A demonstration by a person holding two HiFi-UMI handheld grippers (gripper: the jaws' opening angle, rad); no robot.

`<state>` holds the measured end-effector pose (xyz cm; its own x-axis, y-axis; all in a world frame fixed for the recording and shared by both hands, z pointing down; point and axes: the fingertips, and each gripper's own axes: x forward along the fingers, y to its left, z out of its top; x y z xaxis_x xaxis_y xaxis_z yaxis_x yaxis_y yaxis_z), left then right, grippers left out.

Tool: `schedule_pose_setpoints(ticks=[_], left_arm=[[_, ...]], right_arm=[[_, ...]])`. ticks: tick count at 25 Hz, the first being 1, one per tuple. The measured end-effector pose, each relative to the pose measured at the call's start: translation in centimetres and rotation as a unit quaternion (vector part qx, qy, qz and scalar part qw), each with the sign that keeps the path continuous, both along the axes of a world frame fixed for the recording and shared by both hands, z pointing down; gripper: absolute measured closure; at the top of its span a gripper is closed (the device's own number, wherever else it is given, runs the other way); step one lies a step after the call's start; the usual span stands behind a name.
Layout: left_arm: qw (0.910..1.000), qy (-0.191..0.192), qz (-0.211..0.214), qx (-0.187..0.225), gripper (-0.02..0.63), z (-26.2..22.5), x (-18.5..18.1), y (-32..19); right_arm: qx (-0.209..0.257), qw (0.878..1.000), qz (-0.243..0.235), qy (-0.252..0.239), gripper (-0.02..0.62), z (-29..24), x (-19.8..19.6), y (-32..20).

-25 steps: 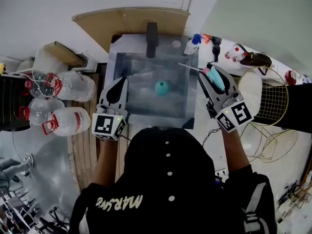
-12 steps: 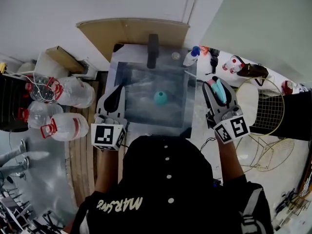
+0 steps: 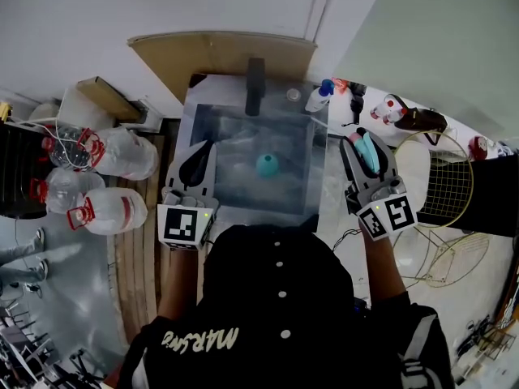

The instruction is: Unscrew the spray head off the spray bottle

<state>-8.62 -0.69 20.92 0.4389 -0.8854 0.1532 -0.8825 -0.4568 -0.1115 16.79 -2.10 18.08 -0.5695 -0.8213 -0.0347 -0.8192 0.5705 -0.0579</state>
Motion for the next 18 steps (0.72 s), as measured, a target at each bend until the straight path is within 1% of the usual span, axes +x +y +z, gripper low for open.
schedule_pose_setpoints(ticks=[2,5,7,10,12,18], left_arm=[[0.9999,-0.006,0.004,0.007,0.580,-0.2,0.3,0.0],[0.9999,-0.001,0.004,0.011,0.580,-0.5,0.5,0.1],[0.9999,-0.008,0.006,0.011,0.580,-0.2,0.5,0.3],[0.9999,-0.005,0.005,0.015,0.580,-0.4,0.7,0.4],[0.9998,-0.012,0.007,0.013,0.580,-0.1,0.7,0.5],[0.9998,-0.016,0.011,0.008,0.580,0.5,0.9,0.7]], right_arm=[[0.003,1.000,-0.002,0.002,0.436,-0.1,0.0,0.1],[0.008,1.000,-0.004,0.001,0.436,-0.2,-0.2,0.2],[0.005,1.000,-0.003,-0.001,0.436,-0.1,-0.1,0.3],[0.001,1.000,0.001,-0.003,0.436,0.1,0.0,0.3],[0.000,1.000,0.004,-0.004,0.436,0.2,0.0,0.3],[0.002,1.000,0.007,-0.001,0.436,0.1,0.0,0.5]])
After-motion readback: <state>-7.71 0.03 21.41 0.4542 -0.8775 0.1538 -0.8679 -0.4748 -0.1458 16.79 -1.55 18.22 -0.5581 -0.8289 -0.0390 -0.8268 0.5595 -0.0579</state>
